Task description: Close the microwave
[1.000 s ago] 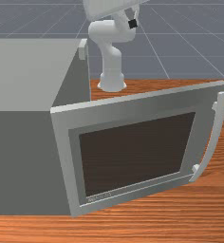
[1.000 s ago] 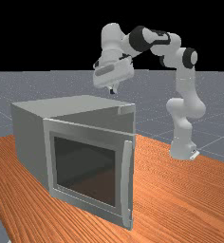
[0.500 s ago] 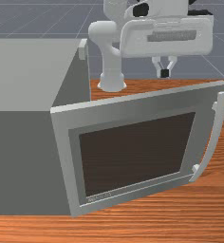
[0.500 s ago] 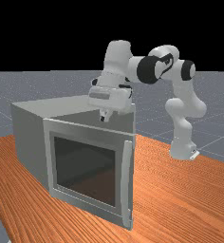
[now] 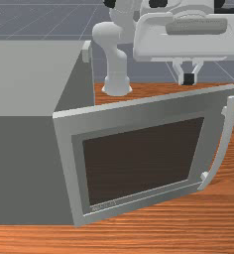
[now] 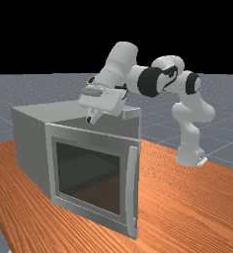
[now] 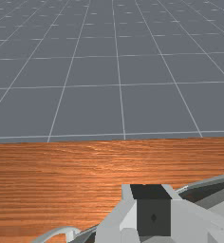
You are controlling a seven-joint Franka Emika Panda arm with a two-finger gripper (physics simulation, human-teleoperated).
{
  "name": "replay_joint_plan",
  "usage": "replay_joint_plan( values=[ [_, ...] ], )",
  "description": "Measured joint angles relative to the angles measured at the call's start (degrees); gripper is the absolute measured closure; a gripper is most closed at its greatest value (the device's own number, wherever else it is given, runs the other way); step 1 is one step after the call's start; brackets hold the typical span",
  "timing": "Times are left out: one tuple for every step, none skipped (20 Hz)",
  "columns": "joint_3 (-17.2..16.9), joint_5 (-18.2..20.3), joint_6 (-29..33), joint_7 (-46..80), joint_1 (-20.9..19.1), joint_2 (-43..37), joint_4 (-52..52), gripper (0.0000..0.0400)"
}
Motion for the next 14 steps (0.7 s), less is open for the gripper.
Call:
replay_joint_plan(
  values=[
    [0.3,-0.2,0.8,0.2,0.8,0.9,0.1,0.04],
    [0.5,-0.4,1.1,0.5,1.6,2.0,0.1,0.04],
    [0.8,-0.4,1.2,0.7,2.2,3.1,0.0,0.04],
    [1.0,-0.5,1.2,0.8,2.6,4.1,-0.4,0.04],
    [1.0,-0.7,0.9,0.7,2.9,4.6,-0.9,0.04],
    [0.9,-1.0,-0.4,0.6,3.0,4.1,-1.3,0.04],
    [0.8,-1.4,-3.1,0.4,3.0,3.6,-1.4,0.04],
    [0.7,-1.8,-7.2,-0.1,3.1,3.0,-1.3,0.04],
    [0.8,-2.1,-12.4,-1.5,3.0,2.3,-1.2,0.04],
    [1.0,-2.3,-18.1,-3.6,2.8,1.6,-1.0,0.04],
    [1.5,-2.2,-23.4,-6.7,2.3,0.3,-1.9,0.04],
    [1.8,-2.3,-26.7,-9.1,1.9,-1.1,-3.4,0.04],
    [1.8,-2.5,-28.8,-10.7,1.6,-2.9,-5.8,0.04],
    [1.6,-2.8,-30.0,-12.0,1.4,-5.0,-9.0,0.04]
  ],
)
